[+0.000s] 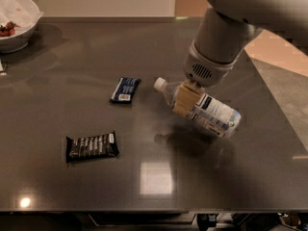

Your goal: Place blue plastic bottle upright

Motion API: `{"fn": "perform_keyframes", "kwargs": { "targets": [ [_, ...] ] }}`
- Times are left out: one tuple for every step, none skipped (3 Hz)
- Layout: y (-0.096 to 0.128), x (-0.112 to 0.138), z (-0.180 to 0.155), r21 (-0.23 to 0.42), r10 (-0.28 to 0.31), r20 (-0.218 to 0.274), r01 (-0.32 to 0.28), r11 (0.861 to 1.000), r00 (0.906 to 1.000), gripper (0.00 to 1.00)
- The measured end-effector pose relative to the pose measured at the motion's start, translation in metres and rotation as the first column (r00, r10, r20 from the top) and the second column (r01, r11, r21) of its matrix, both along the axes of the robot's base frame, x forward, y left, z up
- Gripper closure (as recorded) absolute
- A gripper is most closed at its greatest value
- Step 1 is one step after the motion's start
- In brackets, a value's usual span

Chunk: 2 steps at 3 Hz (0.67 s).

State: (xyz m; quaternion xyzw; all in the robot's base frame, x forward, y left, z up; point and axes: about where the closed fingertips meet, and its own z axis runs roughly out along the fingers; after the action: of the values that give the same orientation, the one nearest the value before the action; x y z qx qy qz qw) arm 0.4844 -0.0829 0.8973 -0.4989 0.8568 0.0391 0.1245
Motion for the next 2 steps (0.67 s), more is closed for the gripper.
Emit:
{"fn": "perform_keyframes", "kwargs": {
  "targets": [
    [0.001, 0.011, 0.018, 0.099, 0.047, 0.075, -0.054, 0.994, 0.9961, 1.0],
    [0.0, 0.019, 0.032, 0.215, 0.075, 0.153, -0.108, 0.971, 0.9853, 1.0]
  ]
}}
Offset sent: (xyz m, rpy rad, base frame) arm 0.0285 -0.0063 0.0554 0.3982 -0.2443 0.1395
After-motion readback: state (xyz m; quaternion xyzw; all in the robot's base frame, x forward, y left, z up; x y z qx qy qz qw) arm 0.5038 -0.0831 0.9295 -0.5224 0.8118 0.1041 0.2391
